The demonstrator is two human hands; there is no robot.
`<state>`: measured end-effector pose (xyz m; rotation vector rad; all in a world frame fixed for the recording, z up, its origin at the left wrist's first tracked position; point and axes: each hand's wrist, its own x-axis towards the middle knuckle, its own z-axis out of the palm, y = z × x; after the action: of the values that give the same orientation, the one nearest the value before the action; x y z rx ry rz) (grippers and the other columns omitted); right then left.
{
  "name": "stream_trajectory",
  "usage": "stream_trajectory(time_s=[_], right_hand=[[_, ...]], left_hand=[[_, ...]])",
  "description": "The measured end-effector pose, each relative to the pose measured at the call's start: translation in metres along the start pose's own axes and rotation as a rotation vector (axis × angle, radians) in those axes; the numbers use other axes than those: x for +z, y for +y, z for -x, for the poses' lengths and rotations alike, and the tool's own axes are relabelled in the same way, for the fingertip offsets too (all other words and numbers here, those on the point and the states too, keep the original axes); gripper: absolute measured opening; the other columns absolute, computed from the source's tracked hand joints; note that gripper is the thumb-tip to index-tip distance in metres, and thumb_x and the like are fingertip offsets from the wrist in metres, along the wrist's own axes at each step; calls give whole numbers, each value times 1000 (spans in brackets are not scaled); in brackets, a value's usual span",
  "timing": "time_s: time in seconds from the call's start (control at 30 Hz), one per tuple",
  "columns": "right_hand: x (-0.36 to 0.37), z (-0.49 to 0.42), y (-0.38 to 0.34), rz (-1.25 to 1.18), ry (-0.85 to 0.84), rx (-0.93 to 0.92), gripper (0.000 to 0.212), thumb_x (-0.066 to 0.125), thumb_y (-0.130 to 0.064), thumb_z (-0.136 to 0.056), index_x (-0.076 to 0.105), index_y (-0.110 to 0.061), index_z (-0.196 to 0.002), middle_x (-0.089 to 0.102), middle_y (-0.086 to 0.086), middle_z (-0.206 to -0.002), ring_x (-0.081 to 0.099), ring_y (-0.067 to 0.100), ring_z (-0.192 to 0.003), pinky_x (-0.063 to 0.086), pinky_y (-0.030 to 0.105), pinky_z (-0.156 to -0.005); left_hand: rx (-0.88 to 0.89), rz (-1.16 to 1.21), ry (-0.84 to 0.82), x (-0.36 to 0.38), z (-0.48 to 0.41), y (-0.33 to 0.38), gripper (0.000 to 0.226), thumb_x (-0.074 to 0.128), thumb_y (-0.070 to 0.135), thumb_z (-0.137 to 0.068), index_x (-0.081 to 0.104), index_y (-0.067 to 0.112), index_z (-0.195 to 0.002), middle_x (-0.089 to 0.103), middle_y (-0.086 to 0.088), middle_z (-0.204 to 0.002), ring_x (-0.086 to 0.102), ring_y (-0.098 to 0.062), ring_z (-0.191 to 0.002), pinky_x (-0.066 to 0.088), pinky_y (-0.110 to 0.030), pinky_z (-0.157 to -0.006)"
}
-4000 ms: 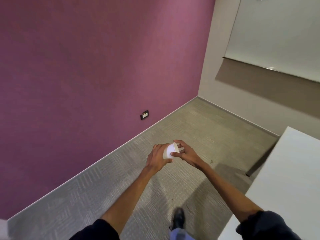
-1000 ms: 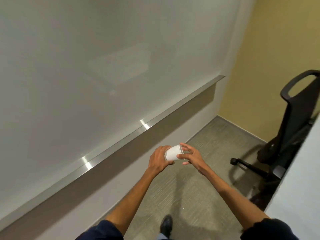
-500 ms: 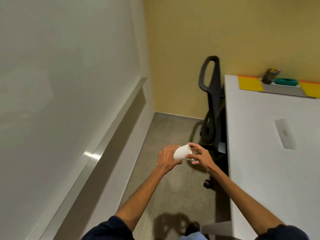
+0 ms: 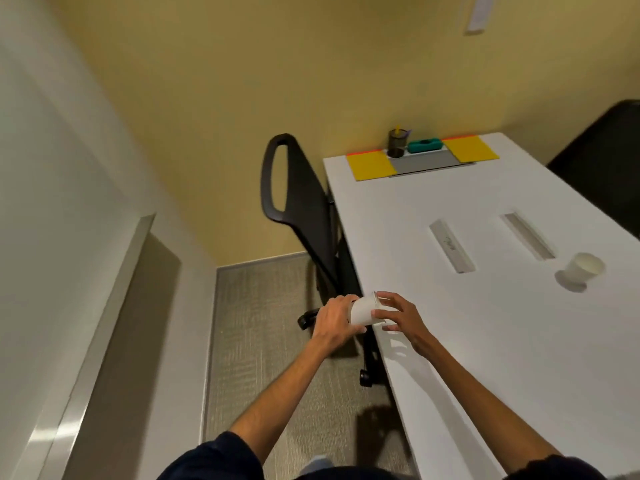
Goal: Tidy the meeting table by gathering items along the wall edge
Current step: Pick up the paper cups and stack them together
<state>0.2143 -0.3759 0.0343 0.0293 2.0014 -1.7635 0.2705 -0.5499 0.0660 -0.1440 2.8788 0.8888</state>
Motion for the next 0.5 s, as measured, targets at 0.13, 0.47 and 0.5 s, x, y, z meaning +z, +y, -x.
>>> stream_trajectory(time_s=[0.13,0.47,0.5], right_hand=[[-31,-8,-2,-66,116,32,54,78,-9,-80,58,-15,-130,61,9,-128,61,27,-114,58,39,-83],[-100,-33,3,-146,421,121,51,78,-9,-80,58,-15,-127,62,8,-125,61,25,-111,57,38,-79],[-105,-37,2,-153,454,127,50,78,-9,-80,58,-15,-126,62,8,-125,61,25,-111,57,38,-78]], left_hand=[[108,-50,-62,6,-41,24,63,78,42,-72,55,26,-128,64,1,-118,60,-18,-107,52,-36,-91],[386,-111,-307,45,-143,69,67,72,47,-79,47,26,-137,59,-2,-129,54,-22,-115,45,-36,-94],[420,-127,-328,49,-155,72,67,71,47,-80,46,25,-138,59,-2,-129,54,-22,-115,45,-36,-94]])
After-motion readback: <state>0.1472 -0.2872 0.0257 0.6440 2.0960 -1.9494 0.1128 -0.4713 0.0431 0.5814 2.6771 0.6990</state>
